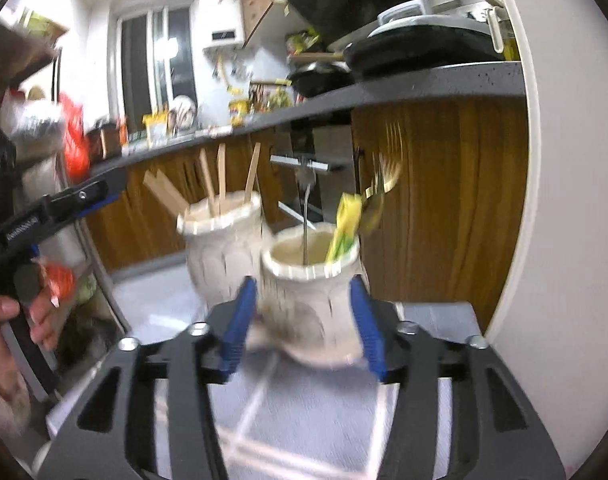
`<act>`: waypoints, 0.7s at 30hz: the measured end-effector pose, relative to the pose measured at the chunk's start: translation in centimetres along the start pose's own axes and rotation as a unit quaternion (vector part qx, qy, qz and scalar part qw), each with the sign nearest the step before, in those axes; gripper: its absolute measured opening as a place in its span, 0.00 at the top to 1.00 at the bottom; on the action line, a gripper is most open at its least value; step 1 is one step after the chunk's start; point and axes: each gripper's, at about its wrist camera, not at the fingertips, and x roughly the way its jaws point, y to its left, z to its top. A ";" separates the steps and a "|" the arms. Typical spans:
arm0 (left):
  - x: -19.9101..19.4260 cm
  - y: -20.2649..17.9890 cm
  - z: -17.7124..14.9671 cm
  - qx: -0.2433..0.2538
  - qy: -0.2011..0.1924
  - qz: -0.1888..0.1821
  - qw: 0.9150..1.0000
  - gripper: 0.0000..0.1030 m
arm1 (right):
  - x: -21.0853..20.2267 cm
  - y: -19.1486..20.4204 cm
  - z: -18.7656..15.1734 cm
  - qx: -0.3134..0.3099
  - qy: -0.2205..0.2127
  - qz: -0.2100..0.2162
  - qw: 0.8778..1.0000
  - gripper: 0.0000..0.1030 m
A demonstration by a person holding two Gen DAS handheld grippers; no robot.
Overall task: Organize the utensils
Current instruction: 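Insert the chopstick into the tall cup while the right tool drops the silver spoon into the short cup, then open both tools and withdraw them back over the table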
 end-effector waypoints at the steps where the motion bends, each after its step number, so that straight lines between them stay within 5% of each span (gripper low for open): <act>1: -0.3 -0.1 -0.6 0.002 0.005 0.003 1.000 0.33 | -0.3 0.0 -0.5 -0.005 0.001 -0.004 1.000 0.42; 9: -1.6 -0.8 -5.1 0.011 0.019 0.042 0.999 0.09 | -1.2 -0.9 -1.8 -0.006 -0.016 -0.014 1.000 0.05; 21: -1.7 -1.0 -6.7 0.026 0.002 0.076 0.997 0.06 | -2.1 -0.3 -2.6 -0.021 -0.059 -0.032 0.998 0.05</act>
